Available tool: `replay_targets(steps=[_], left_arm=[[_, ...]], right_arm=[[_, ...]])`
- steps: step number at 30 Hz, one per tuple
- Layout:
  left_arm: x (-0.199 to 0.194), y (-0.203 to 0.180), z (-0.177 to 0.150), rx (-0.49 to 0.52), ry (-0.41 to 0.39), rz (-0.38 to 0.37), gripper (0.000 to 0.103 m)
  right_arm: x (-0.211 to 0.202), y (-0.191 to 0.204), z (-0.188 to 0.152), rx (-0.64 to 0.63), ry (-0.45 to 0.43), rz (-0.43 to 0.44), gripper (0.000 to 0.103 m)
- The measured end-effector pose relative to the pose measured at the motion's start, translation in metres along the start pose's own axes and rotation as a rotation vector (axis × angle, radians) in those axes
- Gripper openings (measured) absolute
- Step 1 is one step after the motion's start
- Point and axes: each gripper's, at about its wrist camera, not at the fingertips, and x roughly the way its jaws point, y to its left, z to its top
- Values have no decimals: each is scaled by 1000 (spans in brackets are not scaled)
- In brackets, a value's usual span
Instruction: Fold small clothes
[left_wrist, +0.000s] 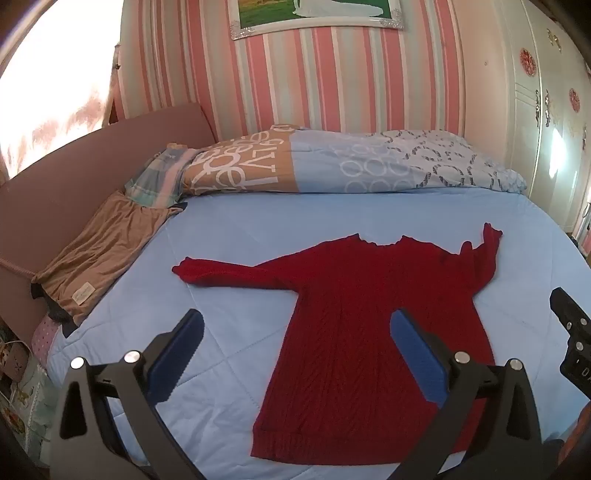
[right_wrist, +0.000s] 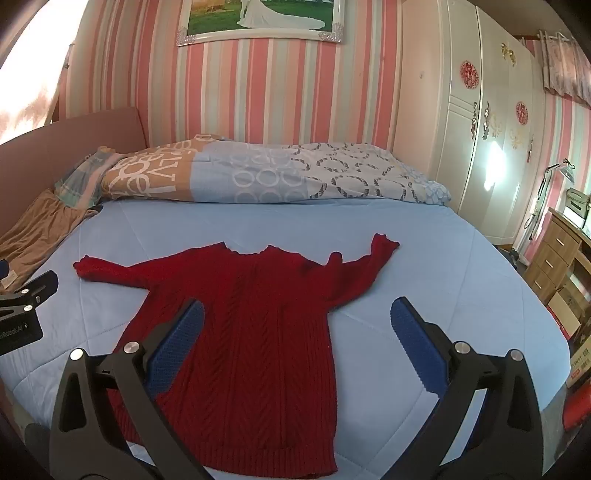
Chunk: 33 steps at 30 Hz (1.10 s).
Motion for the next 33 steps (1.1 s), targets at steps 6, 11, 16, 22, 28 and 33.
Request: replay_targets(steps=[6, 11, 16, 22, 28, 33], left_arm=[[0, -1, 0, -7, -3, -4, 101], [-1, -2, 1, -4, -2, -7, 101], [2, -2, 1, -5, -2, -8, 101], [4, -4, 3, -5, -3, -7, 101], [3, -3, 2, -6, -2, -10, 101], [3, -2, 2, -8, -3, -12, 101]], right_arm=[[0, 0, -1, -1, 0, -2, 100], [0, 0, -2, -2, -2, -1, 100], [0, 0, -2, -2, -1, 0, 100], [-1, -1, -2, -1, -1, 0, 100], [-1, 0, -3, -3, 0, -1, 100], [-1, -2, -3, -6, -1, -4, 100]])
